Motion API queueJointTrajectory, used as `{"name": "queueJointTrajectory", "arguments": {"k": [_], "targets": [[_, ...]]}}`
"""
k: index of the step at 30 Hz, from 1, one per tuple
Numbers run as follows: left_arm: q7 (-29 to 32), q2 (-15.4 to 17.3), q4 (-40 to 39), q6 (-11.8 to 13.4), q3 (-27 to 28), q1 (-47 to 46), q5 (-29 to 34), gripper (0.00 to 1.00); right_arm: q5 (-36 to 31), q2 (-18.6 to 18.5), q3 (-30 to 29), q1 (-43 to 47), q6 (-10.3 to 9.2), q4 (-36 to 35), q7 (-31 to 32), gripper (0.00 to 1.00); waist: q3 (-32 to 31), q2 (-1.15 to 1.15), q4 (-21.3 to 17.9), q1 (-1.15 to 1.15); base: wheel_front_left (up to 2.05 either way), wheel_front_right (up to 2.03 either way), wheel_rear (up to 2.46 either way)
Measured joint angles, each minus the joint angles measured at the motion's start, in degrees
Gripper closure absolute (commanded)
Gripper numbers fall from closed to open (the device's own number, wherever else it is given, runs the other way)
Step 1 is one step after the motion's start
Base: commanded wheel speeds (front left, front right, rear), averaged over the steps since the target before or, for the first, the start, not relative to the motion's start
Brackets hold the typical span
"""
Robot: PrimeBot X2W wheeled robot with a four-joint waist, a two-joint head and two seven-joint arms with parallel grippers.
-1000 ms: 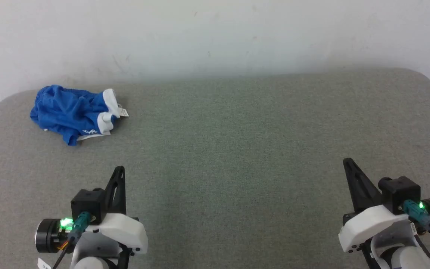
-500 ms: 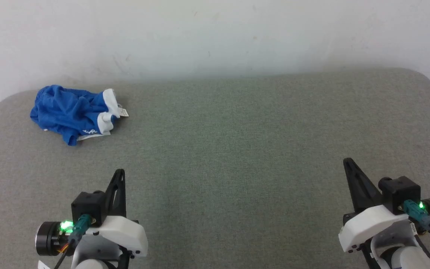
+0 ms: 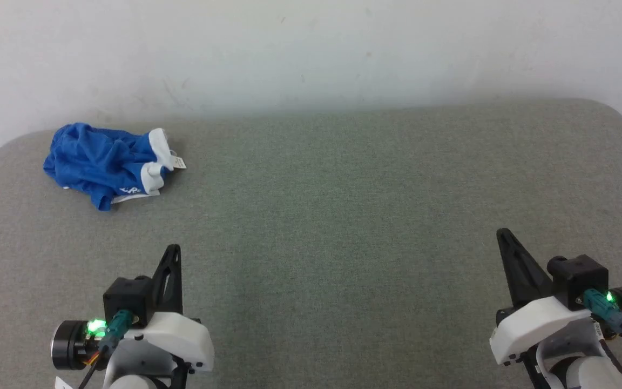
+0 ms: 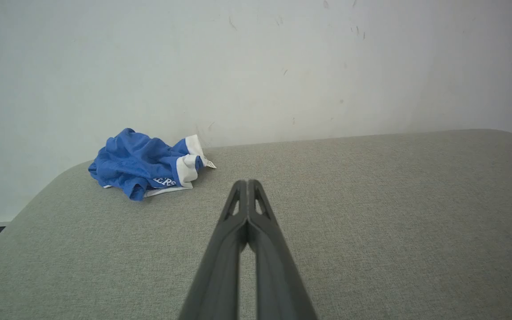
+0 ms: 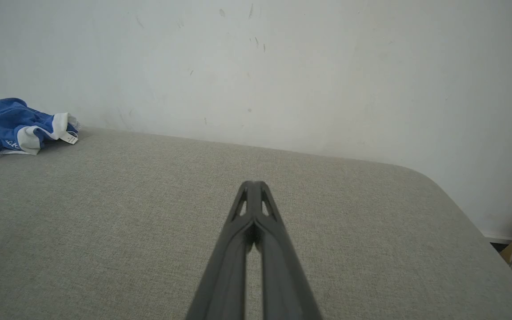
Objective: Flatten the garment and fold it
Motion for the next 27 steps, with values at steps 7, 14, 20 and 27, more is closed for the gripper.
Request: {"name": "queueJointTrajectory", "arguments": {"k": [7, 14, 20, 27], "targets": [[0.0, 0.0, 0.1, 0.0, -0.1, 0.0, 0.0, 0.0, 0.0, 0.0, 0.0, 0.0, -0.08, 0.1, 0.0, 0.0, 0.0, 0.0, 0.0, 0.0, 0.0, 0.0, 0.0], [-0.6, 0.0, 0.5, 0.1, -0.3, 0.0, -0.2, 0.0, 0.7, 0.0, 0.0, 0.0, -0.08, 0.5, -0.4, 0.0, 0.0, 0.0, 0.0, 0.0, 0.0, 0.0, 0.0], [-1.1, 0.0, 0.8, 0.3, -0.5, 0.0, -0.6, 0.0, 1.5, 0.0, -0.1, 0.0, -0.08, 0.9, -1.2, 0.0, 0.0, 0.0, 0.0, 0.0, 0.0, 0.0, 0.0], [-2.0, 0.0, 1.3, 0.7, -1.0, -0.1, -1.3, 0.0, 2.2, 0.0, -0.3, 0.0, -0.08, 1.5, -2.0, 0.0, 0.0, 0.0, 0.2, 0.0, 0.0, 0.0, 0.0]]}}
